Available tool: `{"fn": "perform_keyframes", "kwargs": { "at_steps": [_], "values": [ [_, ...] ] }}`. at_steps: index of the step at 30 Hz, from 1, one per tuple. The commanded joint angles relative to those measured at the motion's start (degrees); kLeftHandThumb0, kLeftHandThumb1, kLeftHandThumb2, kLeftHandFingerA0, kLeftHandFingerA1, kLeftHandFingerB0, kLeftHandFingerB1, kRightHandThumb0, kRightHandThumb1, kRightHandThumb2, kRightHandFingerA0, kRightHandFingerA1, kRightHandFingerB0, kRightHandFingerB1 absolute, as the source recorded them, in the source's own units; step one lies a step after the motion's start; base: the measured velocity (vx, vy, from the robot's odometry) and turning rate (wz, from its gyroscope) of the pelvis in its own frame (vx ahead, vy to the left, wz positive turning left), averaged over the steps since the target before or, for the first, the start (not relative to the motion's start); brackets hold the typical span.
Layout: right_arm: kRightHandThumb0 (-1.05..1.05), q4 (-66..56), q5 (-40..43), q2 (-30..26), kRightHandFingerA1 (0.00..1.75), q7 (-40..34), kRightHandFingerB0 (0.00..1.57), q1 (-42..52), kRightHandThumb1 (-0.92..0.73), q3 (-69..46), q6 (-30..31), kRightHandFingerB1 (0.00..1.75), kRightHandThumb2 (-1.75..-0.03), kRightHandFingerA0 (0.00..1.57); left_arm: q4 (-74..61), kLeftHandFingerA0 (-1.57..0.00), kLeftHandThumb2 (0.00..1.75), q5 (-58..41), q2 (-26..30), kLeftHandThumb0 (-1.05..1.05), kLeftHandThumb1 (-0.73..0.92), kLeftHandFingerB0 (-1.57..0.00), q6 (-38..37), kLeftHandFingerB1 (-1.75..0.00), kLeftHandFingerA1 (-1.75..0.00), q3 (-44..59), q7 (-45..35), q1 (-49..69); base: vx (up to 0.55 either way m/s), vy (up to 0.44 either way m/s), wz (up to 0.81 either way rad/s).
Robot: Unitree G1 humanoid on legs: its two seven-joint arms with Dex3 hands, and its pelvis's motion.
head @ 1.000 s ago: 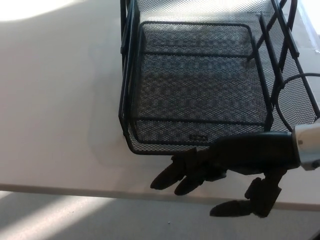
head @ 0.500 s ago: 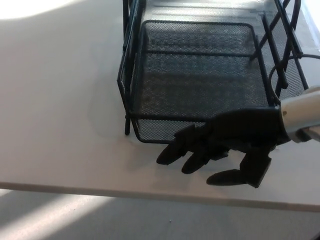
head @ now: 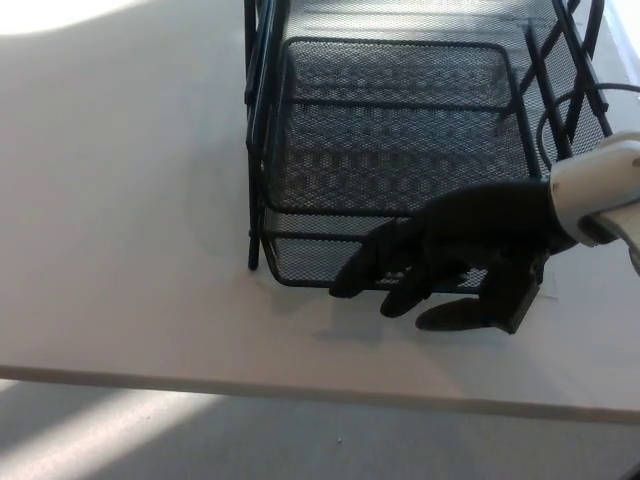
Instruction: A balck drawer is kept on the middle of the table and the robot uses its right hand to push it back away from the robot
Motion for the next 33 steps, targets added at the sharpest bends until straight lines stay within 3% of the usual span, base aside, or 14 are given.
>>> {"fn": "perform_keyframes", "kwargs": {
  "at_steps": [1,16,17,18,26,33],
  "values": [
    [-0.69,6.6,-3.3,1.7,0.34,2.9,0.19,-2.6,-0.82,0.4,-3.4,0.29,-0.65,0.21,0.4,-0.3,0.86,0.4,0.5,-0.63,0.61,-0.2,0.7,-0.41,-0.46,0.2,0.2,0.4,0.0,0.0,0.0],
    [-0.7,13.8,-5.9,3.9,0.35,5.2,0.21,-5.9,-0.81,-1.6,-5.5,0.3,-0.65,0.25,0.2,-0.31,0.87,0.5,0.5,-0.63,0.61,-0.21,0.2,-0.41,-0.46,0.1,0.5,0.6,0.0,0.0,0.0],
    [-0.71,14.7,-6.3,4.2,0.34,5.2,0.22,-6.1,-0.82,-1.4,-5.4,0.3,-0.65,0.25,0.2,-0.37,0.62,0.6,0.5,-0.59,0.73,-0.26,0.3,-0.3,-0.34,0.0,0.5,0.6,0.0,0.0,0.0],
    [-0.73,16.4,-7.0,4.8,0.34,5.2,0.23,-6.7,-0.82,-1.0,-5.4,0.3,-0.65,0.26,0.4,-0.29,0.87,0.8,0.5,-0.64,0.62,-0.19,0.5,-0.41,-0.45,-0.1,0.5,0.5,0.0,0.0,0.0],
    [-0.72,22.0,-8.7,6.2,0.33,4.8,0.22,-8.3,-0.81,-1.8,-7.0,0.3,-0.65,0.26,0.3,-0.31,0.88,1.3,0.2,-0.65,0.62,-0.2,0.9,-0.41,-0.46,-0.6,1.0,0.1,0.0,0.0,0.0],
    [-0.69,10.3,-7.3,4.7,0.32,6.1,0.19,-1.0,-0.81,-2.8,-6.9,0.28,-0.64,0.24,0.3,-0.3,0.87,0.6,0.5,-0.65,0.62,-0.19,0.4,-0.41,-0.46,-0.2,0.4,0.5,0.0,0.0,0.0]
  ]
}}
